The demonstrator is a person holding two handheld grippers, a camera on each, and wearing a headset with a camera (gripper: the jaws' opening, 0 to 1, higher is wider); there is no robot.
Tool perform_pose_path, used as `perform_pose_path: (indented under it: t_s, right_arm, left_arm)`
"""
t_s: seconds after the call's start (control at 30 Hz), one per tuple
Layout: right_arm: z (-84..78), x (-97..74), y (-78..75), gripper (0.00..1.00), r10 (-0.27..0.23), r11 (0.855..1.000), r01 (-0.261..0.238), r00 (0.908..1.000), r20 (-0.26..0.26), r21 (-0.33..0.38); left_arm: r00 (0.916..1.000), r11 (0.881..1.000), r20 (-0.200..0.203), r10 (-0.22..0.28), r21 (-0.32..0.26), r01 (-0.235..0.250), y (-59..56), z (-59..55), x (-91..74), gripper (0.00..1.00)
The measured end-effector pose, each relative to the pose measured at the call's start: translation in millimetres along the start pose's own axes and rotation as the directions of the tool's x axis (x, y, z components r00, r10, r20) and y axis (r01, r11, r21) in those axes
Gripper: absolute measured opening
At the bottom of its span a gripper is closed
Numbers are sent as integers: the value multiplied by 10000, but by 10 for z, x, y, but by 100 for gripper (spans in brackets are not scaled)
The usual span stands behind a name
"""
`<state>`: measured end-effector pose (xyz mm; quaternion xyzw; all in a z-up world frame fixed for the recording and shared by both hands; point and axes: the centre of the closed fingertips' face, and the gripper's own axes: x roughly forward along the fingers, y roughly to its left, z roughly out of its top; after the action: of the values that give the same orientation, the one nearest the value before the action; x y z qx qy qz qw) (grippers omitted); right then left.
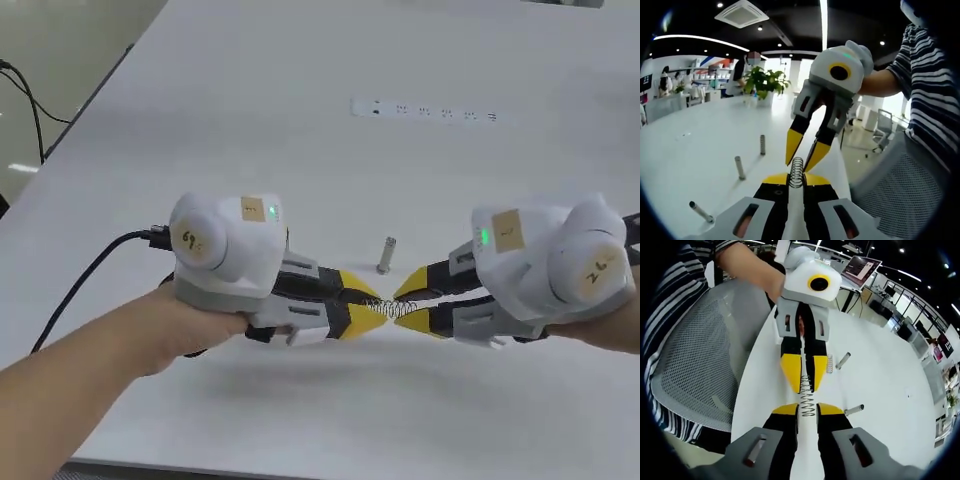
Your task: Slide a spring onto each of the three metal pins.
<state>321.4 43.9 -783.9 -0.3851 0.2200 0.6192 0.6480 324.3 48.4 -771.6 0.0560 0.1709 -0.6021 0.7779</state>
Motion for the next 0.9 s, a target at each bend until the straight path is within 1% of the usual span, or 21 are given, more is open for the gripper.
perform_pose_path:
  t_s: [0.03, 0.1, 0.17, 0.33, 0.47, 0.53, 0.6, 0.73, 0.8, 0.83, 0.87, 0.9]
  right_arm:
    - [-33, 0, 1, 13, -30, 9999, 31, 10000, -39, 99]
    - [-66, 0, 26, 13, 62, 9999, -61, 10000, -33, 157]
    - [-75, 4, 26, 12, 21, 9999, -20, 10000, -27, 164]
    - [-29, 10, 31, 8, 84, 9999, -86, 9998, 156, 142]
    - [-21, 12, 57, 7, 254, 9996, -255, 9996, 152, 91]
    - [-6, -2, 53, 7, 261, 9996, -264, 9995, 179, 124]
    - [28, -35, 27, 7, 179, 9997, -183, 9996, 237, 170]
    - [104, -103, 10, 7, 281, 9987, -301, 9985, 477, 416]
    - [148, -129, 0, 7, 281, 9984, -313, 9973, 682, 461]
    - [210, -149, -2, 7, 320, 9970, -387, 9946, 989, 665]
    - [250, -159, -1, 7, 339, 9958, -437, 9925, 1177, 810]
    - [308, -175, -6, 7, 334, 9955, -456, 9892, 1424, 834]
  left_arm:
    - [10000, 10000, -30, -19, 3, 19, -1, -4, -4, 2]
    - [10000, 10000, -44, -76, 8, 76, -9, -2, -10, 2]
    - [9999, 9999, -37, -131, -4, 131, -18, 4, -11, 2]
    - [9996, 9997, -138, -236, 48, 237, -44, -3, -3, 2]
    - [9993, 9995, -242, -269, 139, 273, -50, -9, -11, 3]
    - [9994, 9995, -243, -262, 174, 267, -48, -2, -17, 3]
    - [9995, 9998, -268, -171, 70, 173, -19, -8, -26, 3]
    - [9993, 9998, -350, -141, 128, 145, -6, -25, -39, 3]
    - [9992, 9998, -387, -109, 142, 115, 0, -32, -42, 3]
    - [9990, 9998, -436, -55, 173, 63, 11, -44, -45, 3]
    - [9989, 9998, -467, -37, 171, 45, 13, -51, -45, 3]
    - [9987, 9998, -508, -37, 207, 47, 12, -62, -42, 3]
